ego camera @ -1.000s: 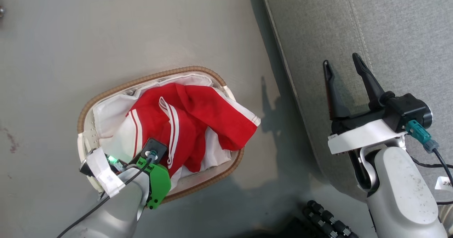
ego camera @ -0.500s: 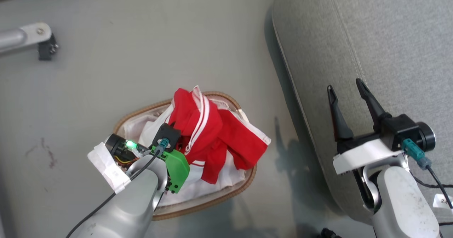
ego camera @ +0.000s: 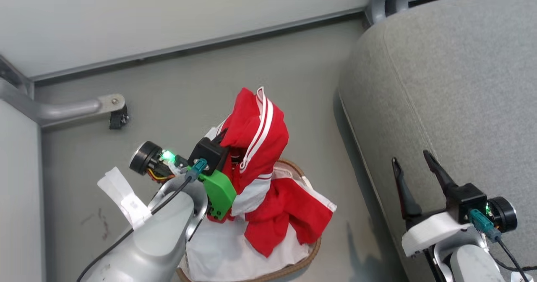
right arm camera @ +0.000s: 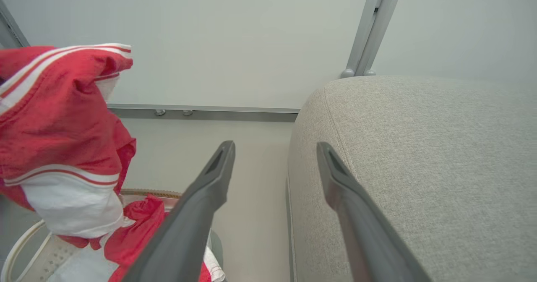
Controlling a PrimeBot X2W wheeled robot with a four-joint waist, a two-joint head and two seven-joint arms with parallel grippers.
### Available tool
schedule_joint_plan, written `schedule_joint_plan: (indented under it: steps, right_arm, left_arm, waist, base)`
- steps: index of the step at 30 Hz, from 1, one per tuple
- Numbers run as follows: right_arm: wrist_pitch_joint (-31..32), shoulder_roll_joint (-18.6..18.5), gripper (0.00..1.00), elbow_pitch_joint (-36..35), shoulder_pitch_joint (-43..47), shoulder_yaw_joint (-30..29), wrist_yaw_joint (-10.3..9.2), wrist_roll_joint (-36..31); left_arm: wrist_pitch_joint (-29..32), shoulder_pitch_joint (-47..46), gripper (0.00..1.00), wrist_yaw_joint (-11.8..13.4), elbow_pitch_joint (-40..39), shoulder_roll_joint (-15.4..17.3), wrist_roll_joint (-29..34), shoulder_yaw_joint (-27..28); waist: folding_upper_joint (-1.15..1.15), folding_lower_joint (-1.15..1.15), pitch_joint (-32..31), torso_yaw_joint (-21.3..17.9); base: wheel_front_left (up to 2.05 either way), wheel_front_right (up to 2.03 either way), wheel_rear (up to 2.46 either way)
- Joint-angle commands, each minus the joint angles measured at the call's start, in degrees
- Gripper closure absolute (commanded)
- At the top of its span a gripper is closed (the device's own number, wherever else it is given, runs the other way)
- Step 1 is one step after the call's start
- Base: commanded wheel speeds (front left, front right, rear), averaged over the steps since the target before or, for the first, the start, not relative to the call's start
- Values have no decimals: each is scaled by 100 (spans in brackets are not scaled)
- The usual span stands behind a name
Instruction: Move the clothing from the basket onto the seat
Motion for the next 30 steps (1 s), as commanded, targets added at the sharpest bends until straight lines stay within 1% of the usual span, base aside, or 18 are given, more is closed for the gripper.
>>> schedule_joint_plan:
  steps: [1, 4, 6, 11, 19, 25, 30]
  right_arm:
    - [-12, -25, 0, 33, 168, -7, -6, -51]
    - [-12, -24, 0, 64, 325, 24, -6, -75]
    - [-12, -24, 0, 81, 437, 81, -6, -91]
    - [-12, -25, 0, 104, 480, 172, -6, -125]
    - [-12, -25, 0, 113, 434, 325, -6, -136]
    - [-12, -24, 0, 127, 379, 422, -6, -166]
    - [-12, -22, 0, 122, 164, 724, -6, -121]
  left_arm:
    - [-20, -145, 100, -55, -119, 34, 71, 16]
    - [-20, -293, 100, -157, -277, 49, 102, 4]
    - [-21, -585, 100, -289, -375, 13, 70, -77]
    - [-10, -1116, 100, -387, -465, -43, -31, -127]
    - [28, -1922, 100, -430, -590, -53, -141, -261]
    - [27, -2324, 100, -441, -616, -48, -193, -324]
    - [39, -2513, 100, -445, -618, -74, -274, -394]
  waist:
    - [0, 0, -797, 298]
    - [0, 0, -1084, 330]
    - [0, 0, -1299, 359]
    - [0, 0, -1453, 352]
    - [0, 0, -1575, 280]
    - [0, 0, -1628, 266]
    - [0, 0, -1650, 286]
  base:
    - [0, 0, 0]
    - [0, 0, 0]
    - [0, 0, 0]
    - [0, 0, 0]
    - [0, 0, 0]
    - [0, 0, 0]
    - [0, 0, 0]
